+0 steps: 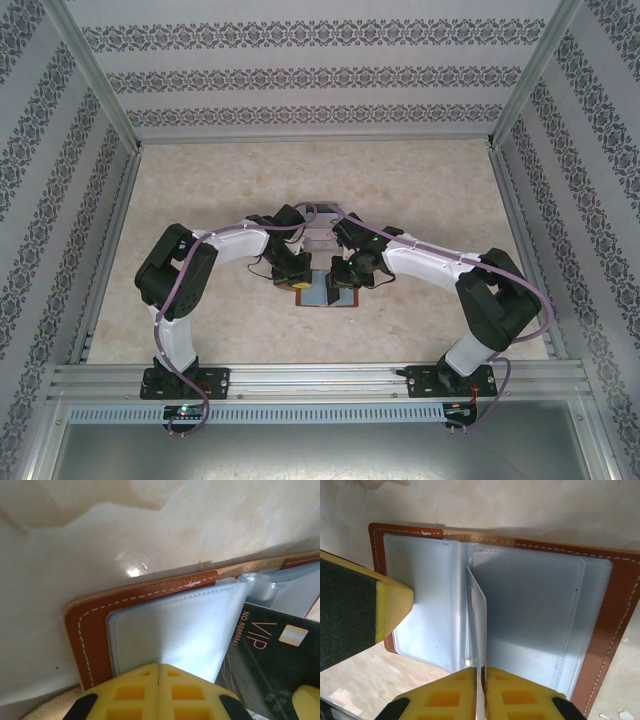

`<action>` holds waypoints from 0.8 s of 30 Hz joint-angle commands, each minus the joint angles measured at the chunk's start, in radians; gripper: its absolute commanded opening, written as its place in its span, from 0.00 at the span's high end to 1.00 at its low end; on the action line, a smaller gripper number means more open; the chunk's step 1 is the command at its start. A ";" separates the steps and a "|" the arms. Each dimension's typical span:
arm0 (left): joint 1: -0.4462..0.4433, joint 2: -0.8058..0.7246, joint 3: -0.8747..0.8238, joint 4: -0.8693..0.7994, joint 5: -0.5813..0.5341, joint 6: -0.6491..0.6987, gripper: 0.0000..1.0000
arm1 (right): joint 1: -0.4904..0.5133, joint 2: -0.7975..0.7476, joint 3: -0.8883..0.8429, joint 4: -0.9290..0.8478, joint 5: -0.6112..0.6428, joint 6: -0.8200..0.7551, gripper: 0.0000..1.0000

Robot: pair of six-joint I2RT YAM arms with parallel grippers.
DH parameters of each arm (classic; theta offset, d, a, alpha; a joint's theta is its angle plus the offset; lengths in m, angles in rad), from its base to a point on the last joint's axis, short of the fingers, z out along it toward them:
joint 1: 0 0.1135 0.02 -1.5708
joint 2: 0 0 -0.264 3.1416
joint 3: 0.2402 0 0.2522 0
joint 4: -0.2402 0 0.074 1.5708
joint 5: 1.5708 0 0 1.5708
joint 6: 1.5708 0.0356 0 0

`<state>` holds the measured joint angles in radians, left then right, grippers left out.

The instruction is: Take the credit cards out of the card holder

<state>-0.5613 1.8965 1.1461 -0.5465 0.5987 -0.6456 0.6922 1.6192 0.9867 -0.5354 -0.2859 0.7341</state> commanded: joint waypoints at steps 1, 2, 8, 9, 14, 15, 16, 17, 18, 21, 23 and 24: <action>-0.015 0.038 -0.004 -0.054 -0.041 0.025 1.00 | 0.009 -0.026 0.006 -0.025 -0.010 0.008 0.89; -0.014 0.037 -0.002 -0.056 -0.041 0.025 1.00 | 0.009 -0.027 0.004 -0.025 -0.008 0.008 0.89; -0.014 0.010 0.006 -0.071 -0.052 0.023 1.00 | 0.009 -0.040 0.015 -0.040 0.014 -0.003 0.92; -0.015 0.001 0.006 -0.071 -0.054 0.022 1.00 | 0.009 -0.045 0.017 -0.045 0.020 -0.008 0.93; -0.014 -0.030 0.025 -0.093 -0.065 0.023 1.00 | -0.002 -0.074 0.025 -0.057 0.037 -0.038 0.93; -0.014 -0.033 0.027 -0.095 -0.066 0.024 1.00 | -0.005 -0.078 0.028 -0.059 0.038 -0.046 0.93; -0.014 -0.037 0.031 -0.099 -0.068 0.025 1.00 | -0.008 -0.081 0.031 -0.063 0.036 -0.059 0.93; -0.014 -0.042 0.030 -0.101 -0.072 0.025 1.00 | -0.011 -0.084 0.038 -0.068 0.032 -0.079 0.93; -0.014 -0.043 0.032 -0.105 -0.075 0.026 1.00 | -0.014 -0.085 0.047 -0.078 0.031 -0.100 0.93; -0.014 -0.054 0.036 -0.114 -0.086 0.031 0.99 | -0.021 -0.090 0.076 -0.111 0.049 -0.193 0.94; -0.014 -0.064 0.034 -0.119 -0.095 0.033 0.98 | -0.024 -0.096 0.087 -0.118 0.048 -0.278 0.95; -0.014 -0.067 0.032 -0.120 -0.099 0.034 0.98 | -0.025 -0.098 0.095 -0.125 0.050 -0.321 0.96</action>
<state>-0.5629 1.8725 1.1603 -0.6121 0.5339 -0.6319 0.6758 1.5505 1.0462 -0.6151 -0.2646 0.5549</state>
